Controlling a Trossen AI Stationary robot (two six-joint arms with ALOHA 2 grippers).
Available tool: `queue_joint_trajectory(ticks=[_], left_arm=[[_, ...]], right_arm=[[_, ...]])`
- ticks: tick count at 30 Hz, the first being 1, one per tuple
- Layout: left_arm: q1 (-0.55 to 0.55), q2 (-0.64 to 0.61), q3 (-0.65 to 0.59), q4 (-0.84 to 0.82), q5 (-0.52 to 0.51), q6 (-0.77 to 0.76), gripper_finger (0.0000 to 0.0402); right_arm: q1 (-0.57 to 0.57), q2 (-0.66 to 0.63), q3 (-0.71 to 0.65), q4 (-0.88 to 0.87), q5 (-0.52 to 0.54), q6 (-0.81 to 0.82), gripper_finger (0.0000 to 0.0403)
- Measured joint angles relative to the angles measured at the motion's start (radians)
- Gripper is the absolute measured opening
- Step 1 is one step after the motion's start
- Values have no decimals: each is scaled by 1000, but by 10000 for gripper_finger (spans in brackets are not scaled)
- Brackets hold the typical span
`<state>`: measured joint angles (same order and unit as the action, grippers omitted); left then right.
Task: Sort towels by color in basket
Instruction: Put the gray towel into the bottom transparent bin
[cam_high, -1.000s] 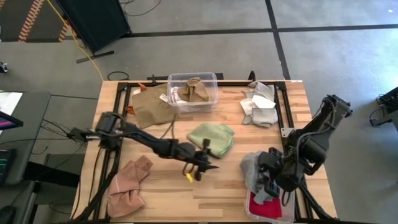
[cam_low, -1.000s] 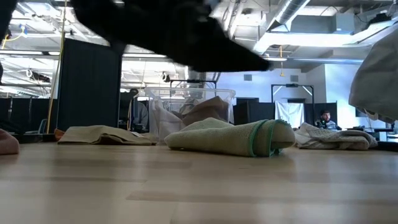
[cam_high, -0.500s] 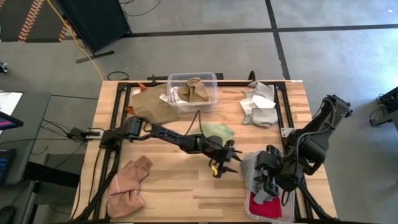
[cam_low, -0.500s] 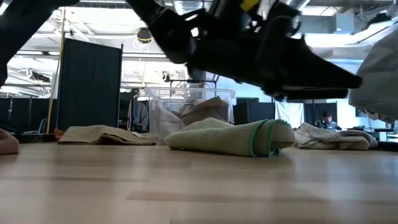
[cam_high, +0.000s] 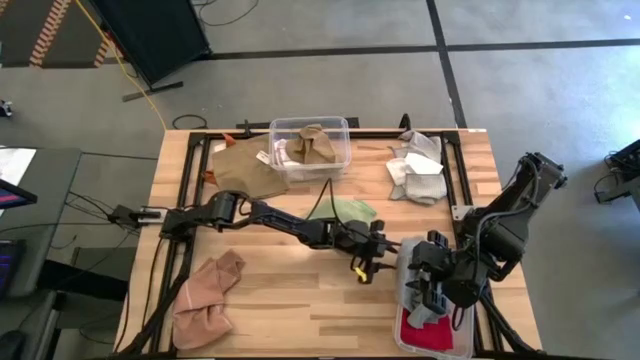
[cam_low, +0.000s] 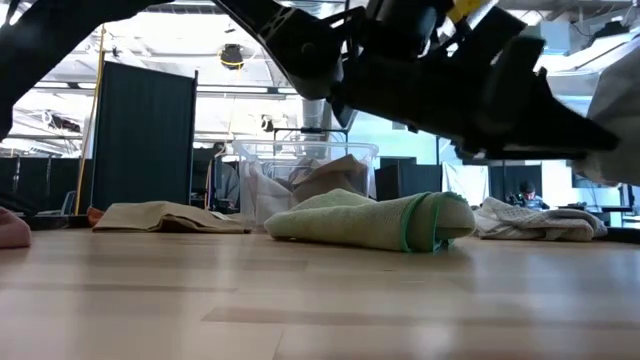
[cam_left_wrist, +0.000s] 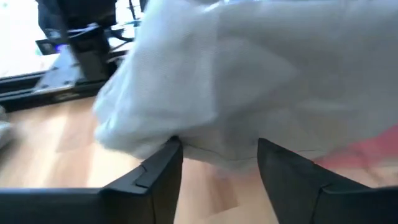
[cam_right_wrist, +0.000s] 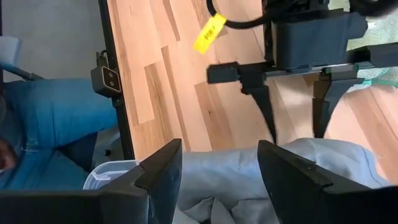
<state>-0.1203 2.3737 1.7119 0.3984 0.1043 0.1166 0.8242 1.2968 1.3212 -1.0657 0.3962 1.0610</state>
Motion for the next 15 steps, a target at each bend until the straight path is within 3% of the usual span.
queue_joint_trajectory(ticks=[3, 11, 15], left_arm=[[0, -1, 0, -15, 16, 23, 193], [-4, -2, 0, 8, 2, 6, 246], [-3, -2, 2, 30, 20, 17, 247]], right_arm=[[0, 0, 0, 0, 0, 0, 235], [0, 0, 0, 7, 21, -12, 235], [0, 0, 0, 6, 26, -13, 235]])
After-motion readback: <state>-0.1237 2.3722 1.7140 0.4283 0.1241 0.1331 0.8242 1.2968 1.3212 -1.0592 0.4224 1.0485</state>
